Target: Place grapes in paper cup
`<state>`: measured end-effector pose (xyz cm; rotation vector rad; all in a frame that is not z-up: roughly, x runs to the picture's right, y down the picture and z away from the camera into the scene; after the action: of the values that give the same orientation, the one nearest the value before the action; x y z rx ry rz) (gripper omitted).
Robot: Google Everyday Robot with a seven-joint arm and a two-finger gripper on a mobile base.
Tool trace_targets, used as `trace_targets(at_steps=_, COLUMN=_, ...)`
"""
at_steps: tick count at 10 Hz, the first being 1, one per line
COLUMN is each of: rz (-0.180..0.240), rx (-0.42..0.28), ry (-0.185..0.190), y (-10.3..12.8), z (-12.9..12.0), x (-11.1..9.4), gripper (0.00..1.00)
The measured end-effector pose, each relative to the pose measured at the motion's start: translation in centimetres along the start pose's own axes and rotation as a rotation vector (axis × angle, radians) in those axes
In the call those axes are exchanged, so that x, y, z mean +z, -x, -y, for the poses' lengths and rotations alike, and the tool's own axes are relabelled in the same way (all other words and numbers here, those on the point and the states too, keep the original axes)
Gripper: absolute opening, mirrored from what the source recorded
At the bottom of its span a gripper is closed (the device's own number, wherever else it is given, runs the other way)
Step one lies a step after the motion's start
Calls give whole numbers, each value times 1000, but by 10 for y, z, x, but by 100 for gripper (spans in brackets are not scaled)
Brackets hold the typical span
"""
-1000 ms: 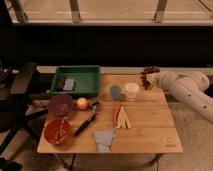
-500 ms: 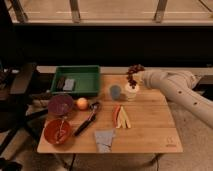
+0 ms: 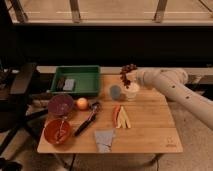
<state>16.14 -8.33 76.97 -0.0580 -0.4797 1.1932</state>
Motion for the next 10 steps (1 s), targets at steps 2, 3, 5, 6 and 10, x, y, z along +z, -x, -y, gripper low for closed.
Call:
trace_targets(at_steps=2, rz=-8, rx=32, ry=-5, y=-1, z=14, x=11, gripper=0)
trace_targets(at_steps=3, rz=-12, rx=45, ry=-7, y=-1, z=19, x=15, gripper=0)
trace_targets(at_steps=5, rz=-23, rx=93, ry=-18, y=-8, z=34, x=19, gripper=0)
trace_targets(at_steps=6, rz=-29, rx=105, ry=-22, y=-11, z=38, x=21, gripper=1)
trace_targets(at_steps=10, rz=-73, rx=173, ry=-7, y=-40, z=55, x=31, gripper=39)
